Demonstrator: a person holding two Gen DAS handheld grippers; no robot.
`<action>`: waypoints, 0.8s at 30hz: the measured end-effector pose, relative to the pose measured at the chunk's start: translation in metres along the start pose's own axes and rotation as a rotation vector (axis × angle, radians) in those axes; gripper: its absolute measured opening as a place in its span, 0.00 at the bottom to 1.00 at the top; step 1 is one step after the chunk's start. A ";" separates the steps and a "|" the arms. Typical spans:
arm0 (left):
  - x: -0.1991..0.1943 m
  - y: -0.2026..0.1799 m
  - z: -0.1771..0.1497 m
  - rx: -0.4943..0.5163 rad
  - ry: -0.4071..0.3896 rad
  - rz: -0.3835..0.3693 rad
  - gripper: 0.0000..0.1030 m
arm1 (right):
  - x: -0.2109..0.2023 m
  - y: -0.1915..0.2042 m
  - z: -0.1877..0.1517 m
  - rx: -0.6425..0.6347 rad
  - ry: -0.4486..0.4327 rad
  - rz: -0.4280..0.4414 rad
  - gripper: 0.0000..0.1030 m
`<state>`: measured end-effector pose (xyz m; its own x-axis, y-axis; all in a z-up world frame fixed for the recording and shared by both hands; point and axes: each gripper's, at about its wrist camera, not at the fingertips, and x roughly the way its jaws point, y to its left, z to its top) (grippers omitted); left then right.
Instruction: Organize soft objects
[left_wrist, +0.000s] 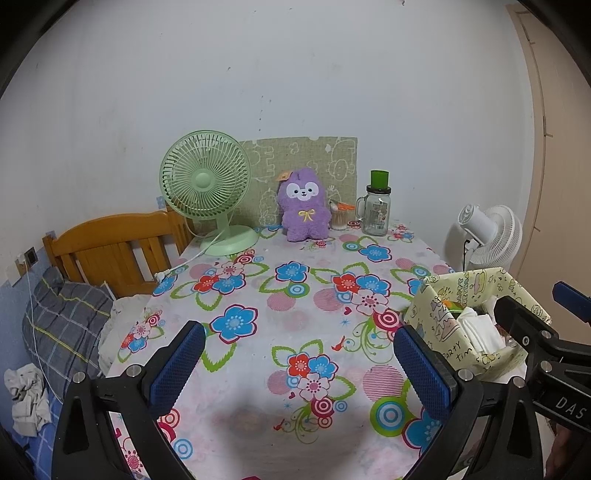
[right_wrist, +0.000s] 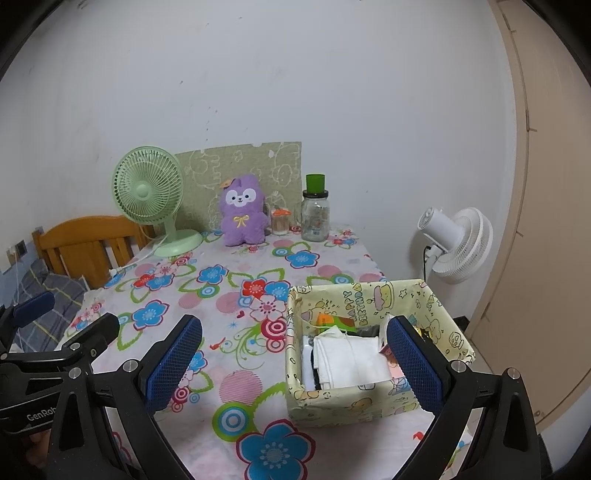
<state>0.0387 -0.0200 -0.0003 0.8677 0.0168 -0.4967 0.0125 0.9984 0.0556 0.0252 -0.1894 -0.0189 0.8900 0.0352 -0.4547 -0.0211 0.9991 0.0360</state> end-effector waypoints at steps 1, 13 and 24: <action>0.000 0.000 0.000 0.000 0.000 0.000 1.00 | 0.000 0.000 0.000 0.000 0.000 0.000 0.98; 0.002 0.002 -0.001 -0.007 0.000 0.000 1.00 | 0.002 0.001 0.000 -0.009 0.001 0.005 0.98; 0.002 0.002 -0.001 -0.007 0.002 -0.001 1.00 | 0.003 0.002 0.000 -0.010 0.002 0.005 0.98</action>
<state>0.0398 -0.0175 -0.0020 0.8667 0.0162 -0.4985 0.0096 0.9988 0.0491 0.0274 -0.1877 -0.0203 0.8888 0.0402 -0.4566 -0.0303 0.9991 0.0290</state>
